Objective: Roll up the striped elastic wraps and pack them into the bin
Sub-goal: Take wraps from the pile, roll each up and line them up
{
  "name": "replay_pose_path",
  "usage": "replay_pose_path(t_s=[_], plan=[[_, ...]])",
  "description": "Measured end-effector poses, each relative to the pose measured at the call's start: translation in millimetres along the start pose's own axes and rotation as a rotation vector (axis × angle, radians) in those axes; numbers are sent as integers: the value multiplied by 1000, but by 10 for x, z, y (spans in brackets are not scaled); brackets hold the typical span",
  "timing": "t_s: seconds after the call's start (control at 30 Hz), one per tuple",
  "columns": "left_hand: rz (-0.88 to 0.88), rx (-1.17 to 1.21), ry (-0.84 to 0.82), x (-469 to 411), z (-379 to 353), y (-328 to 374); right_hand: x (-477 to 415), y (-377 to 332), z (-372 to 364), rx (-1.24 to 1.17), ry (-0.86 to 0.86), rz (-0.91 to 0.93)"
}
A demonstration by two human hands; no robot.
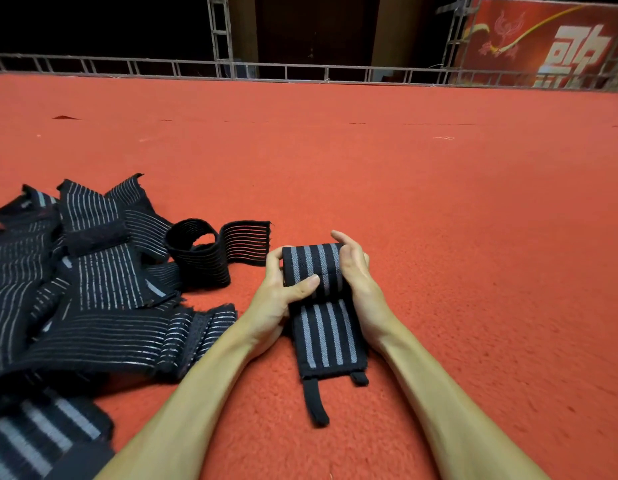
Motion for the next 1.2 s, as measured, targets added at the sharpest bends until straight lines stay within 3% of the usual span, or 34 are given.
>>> replay_pose_path(t_s=[0.33,0.53,0.7,0.83,1.0,1.2], plan=[[-222,-175,-68,11,9,44,-38,42,17,107,31,-36],[-134,-222,-90,-21,24,18,-62,70,54,-209,71,-37],[84,-16,17,-83,-17,-37,-12,92,108,-300,33,23],[27,-131,193,-76,-26,-60,15,82,95,-313,-19,1],[-45,-89,207,-75,23,-21,-55,59,66,-407,3,-164],[60,-133,182,28,-56,127,-84,-53,72,-46,-29,-211]])
Point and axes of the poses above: each hand's wrist, its own x-axis away from the middle knuckle, its own z-axis out of the back of the hand, y = z × x, the point moved 1 cm from there along -x, towards the middle knuckle, and after that the axes turned 2 degrees about x, right-handed, at the moved point
